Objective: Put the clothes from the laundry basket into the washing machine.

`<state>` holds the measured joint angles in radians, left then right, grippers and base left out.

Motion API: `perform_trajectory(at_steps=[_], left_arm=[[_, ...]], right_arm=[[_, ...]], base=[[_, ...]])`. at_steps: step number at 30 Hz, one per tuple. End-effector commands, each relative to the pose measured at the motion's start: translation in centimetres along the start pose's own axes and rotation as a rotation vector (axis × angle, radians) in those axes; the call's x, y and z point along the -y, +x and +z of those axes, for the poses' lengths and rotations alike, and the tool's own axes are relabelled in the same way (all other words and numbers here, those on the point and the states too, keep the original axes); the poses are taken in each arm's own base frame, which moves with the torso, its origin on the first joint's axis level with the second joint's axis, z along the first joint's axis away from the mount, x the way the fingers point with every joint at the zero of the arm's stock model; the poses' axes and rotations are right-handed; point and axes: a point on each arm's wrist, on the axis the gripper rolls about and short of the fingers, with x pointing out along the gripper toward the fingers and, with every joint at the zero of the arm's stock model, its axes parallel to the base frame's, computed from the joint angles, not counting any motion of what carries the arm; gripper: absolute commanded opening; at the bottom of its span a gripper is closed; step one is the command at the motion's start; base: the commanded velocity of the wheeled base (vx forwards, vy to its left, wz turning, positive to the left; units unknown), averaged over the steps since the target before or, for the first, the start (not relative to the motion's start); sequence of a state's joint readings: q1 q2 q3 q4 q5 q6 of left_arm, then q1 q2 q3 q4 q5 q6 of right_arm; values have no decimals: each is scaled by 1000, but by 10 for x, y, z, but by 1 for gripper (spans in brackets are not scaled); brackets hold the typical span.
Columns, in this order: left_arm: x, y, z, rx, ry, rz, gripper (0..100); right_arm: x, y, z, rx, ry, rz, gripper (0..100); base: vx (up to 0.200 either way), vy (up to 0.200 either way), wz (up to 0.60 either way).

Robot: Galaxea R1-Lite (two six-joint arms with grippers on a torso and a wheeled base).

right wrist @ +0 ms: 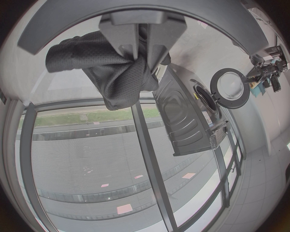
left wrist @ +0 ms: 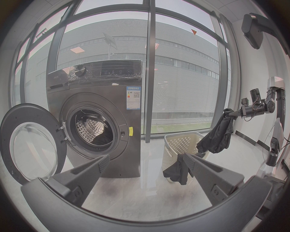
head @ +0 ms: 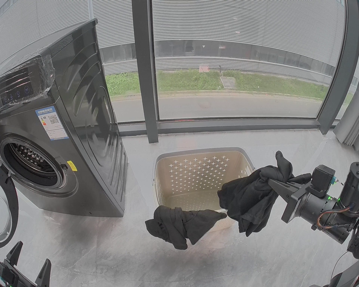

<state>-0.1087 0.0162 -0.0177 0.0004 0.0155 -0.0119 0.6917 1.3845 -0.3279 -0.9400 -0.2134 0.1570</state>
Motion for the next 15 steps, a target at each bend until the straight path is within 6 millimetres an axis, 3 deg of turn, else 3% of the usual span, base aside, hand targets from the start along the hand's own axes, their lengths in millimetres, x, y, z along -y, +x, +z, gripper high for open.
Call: perform_trajectory(at_steps=[1, 8, 15], left_arm=[[0, 0, -5, -1, 0, 0, 100], [0, 0, -5, -1, 0, 0, 100], [0, 0, -5, -4, -2, -3, 100]], right_arm=[[2, -3, 1, 7, 1, -16, 0], [1, -1, 0, 0, 1, -17, 0], [0, -2, 1, 8, 4, -9, 0]], base=[[-200, 0, 0], [-29, 0, 0], [0, 200, 0]])
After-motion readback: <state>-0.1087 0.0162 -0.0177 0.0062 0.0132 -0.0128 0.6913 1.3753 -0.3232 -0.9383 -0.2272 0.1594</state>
